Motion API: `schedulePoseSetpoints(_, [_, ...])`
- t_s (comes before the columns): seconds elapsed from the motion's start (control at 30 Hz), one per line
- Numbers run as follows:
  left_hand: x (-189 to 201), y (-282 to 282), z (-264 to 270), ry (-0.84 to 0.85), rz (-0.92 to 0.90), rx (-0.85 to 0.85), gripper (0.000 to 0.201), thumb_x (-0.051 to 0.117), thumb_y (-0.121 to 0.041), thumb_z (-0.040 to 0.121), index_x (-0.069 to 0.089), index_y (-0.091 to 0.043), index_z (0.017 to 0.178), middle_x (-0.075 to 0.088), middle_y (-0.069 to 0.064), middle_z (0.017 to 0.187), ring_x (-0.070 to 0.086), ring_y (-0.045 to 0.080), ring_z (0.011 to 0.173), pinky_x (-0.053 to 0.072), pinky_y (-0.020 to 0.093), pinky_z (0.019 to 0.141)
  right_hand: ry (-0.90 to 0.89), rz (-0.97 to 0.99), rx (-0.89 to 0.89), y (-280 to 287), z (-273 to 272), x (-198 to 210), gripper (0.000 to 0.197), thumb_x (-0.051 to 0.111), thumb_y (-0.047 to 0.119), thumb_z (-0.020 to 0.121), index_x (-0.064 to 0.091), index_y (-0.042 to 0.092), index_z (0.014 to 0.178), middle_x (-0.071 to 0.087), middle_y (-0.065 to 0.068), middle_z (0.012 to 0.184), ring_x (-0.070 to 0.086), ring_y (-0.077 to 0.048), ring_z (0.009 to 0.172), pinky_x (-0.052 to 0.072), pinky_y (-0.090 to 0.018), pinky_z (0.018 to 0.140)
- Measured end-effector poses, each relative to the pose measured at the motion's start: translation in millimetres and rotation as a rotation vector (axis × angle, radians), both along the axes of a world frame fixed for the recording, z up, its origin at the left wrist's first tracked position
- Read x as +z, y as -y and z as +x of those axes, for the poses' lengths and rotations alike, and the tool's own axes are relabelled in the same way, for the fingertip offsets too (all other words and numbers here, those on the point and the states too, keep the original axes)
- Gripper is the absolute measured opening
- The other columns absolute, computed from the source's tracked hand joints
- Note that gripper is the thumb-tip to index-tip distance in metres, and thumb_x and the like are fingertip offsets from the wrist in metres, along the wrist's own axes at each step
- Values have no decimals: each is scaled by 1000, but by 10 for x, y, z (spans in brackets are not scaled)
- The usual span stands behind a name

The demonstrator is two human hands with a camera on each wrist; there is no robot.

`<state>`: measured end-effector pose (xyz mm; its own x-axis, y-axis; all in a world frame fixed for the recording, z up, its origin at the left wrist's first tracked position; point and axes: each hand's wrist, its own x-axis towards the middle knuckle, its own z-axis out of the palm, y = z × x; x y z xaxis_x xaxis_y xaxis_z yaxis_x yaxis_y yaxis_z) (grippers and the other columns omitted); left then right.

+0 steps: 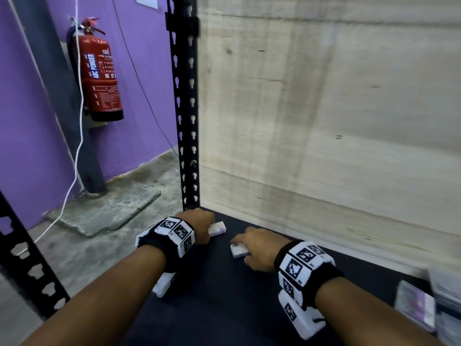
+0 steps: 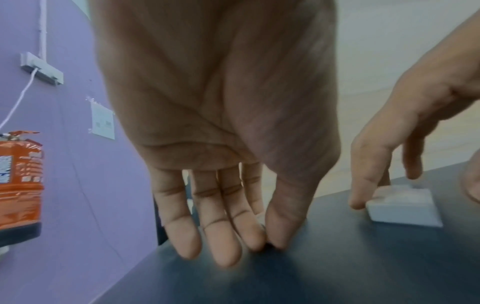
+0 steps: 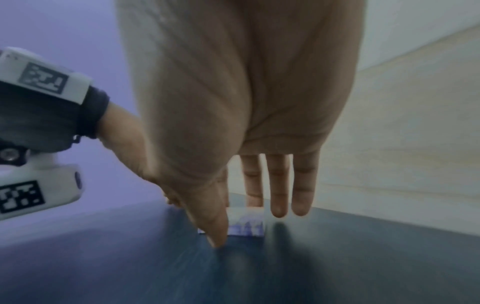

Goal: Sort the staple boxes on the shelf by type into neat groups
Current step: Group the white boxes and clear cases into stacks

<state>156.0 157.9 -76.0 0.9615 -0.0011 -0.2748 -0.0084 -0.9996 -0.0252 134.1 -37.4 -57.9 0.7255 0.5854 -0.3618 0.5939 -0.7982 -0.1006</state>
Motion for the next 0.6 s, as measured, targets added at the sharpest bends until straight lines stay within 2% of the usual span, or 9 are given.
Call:
schedulePoseSetpoints(0.07, [71,48,-27,-48,51,-31,36,67,-42,81,60,-20,109,63,5,110,63,27,97,50,34,73,32,-33,-19,15,-4,10,48,59,29,93,47,24,139,53,-6,133,54,-27,118,50,-42,95])
schedulePoseSetpoints(0.13, [156,79,-34,-116,73,-57,36,73,-52,76,61,-18,85,63,1,88,60,24,80,53,36,73,5,-45,-39,40,8,14,62,63,45,89,41,22,142,57,-7,129,57,-27,113,51,-40,91])
schedulePoseSetpoints(0.17, [186,84,-32,-137,67,-58,41,77,-52,73,61,-18,89,63,1,90,59,23,81,52,37,75,-28,-39,-39,55,13,26,73,66,51,86,36,24,146,57,-7,131,57,-27,114,51,-39,92])
schedulePoseSetpoints(0.2, [199,89,-28,-141,47,-60,51,80,-49,71,60,-19,107,63,2,105,60,24,90,51,37,79,-62,-38,-35,73,15,37,82,69,55,83,31,27,150,56,-6,133,57,-26,117,50,-39,94])
schedulePoseSetpoints(0.23, [199,87,-18,-138,28,-69,70,82,-43,70,51,-23,129,59,2,122,59,25,105,50,37,84,-87,-42,-26,84,12,47,87,72,55,80,29,29,151,57,-4,133,56,-25,118,49,-38,95])
schedulePoseSetpoints(0.27, [194,93,-21,-137,9,-93,87,83,-36,70,38,-29,144,53,2,134,54,26,118,49,38,90,-97,-50,-14,97,6,48,85,75,52,79,32,31,149,59,-3,130,57,-24,117,49,-36,93])
schedulePoseSetpoints(0.3, [185,108,-30,-143,6,-119,93,82,-31,72,29,-34,149,47,3,139,50,27,125,48,39,94,-93,-57,-8,106,-4,45,80,76,47,79,37,31,147,61,-2,126,58,-22,114,49,-34,90])
schedulePoseSetpoints(0.4, [138,172,-53,-131,19,-151,80,77,-32,78,34,-37,146,41,4,137,49,29,124,47,39,89,-70,-30,-35,137,-54,30,64,76,37,82,47,27,138,60,-2,122,58,-22,109,50,-35,87])
schedulePoseSetpoints(0.6, [152,292,-193,-71,-15,-202,58,76,-32,80,50,-22,130,45,3,132,52,26,117,45,34,85,-107,78,-141,391,-230,116,46,80,38,76,62,22,114,65,2,109,63,-18,97,55,-36,85])
